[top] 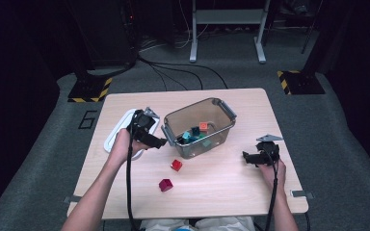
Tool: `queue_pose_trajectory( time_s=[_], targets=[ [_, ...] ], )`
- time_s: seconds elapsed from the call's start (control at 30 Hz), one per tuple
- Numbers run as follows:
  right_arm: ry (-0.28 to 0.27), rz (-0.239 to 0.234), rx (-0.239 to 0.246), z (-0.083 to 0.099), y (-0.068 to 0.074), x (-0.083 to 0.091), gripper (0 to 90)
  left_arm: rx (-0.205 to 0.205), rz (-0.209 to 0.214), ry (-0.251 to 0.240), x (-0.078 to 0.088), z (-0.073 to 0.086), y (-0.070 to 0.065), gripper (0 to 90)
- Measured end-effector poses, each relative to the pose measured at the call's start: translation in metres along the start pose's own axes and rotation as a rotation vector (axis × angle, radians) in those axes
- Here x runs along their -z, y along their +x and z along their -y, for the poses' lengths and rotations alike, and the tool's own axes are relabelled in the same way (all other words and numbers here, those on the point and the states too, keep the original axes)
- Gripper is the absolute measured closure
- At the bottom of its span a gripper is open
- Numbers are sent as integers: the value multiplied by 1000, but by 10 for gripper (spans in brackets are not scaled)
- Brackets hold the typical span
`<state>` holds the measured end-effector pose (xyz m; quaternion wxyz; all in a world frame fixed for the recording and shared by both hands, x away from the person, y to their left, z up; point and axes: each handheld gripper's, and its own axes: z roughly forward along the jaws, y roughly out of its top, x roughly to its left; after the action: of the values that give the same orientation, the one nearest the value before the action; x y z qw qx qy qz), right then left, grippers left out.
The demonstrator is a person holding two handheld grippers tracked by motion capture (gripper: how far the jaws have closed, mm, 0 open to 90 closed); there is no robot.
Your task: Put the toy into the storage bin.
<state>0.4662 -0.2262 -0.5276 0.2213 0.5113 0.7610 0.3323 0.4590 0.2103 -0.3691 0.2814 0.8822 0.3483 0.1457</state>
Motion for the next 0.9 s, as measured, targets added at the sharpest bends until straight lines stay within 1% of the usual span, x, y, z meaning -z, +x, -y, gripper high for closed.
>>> queue_pose_trajectory(
  time_s=[0.07, 0.17, 0.2, 0.23, 0.3, 0.37, 0.53, 0.6, 0.8, 0.9],
  targets=[
    [-1, 0, 1, 0, 0, 0, 69, 10, -2, -10, -5, 8, -3, 148],
    [-1, 0, 3, 0, 0, 0, 69, 22, 10, -14, -15, 20, -8, 148],
    [0, 0, -1, 0, 0, 0, 70, 27, 17, -13, -18, 22, -9, 148],
    [-1, 0, 2, 0, 0, 0, 70, 31, 10, -18, -22, 25, -11, 148],
    [-1, 1, 2, 0, 0, 0, 69, 38, 20, -24, -28, 30, -13, 148],
    [-1, 1, 2, 0, 0, 0, 69, 42, 19, -21, -36, 34, -16, 148],
    [-1, 0, 2, 0, 0, 0, 69, 56, 30, -26, -50, 42, -20, 148],
    [-1, 1, 2, 0, 0, 0, 69, 58, 25, -28, -54, 44, -23, 148],
    [-1, 0, 3, 0, 0, 0, 70, 71, 46, -42, -67, 52, -30, 147],
    [-1, 0, 2, 0, 0, 0, 69, 69, 52, -48, -73, 56, -34, 147]
  ],
)
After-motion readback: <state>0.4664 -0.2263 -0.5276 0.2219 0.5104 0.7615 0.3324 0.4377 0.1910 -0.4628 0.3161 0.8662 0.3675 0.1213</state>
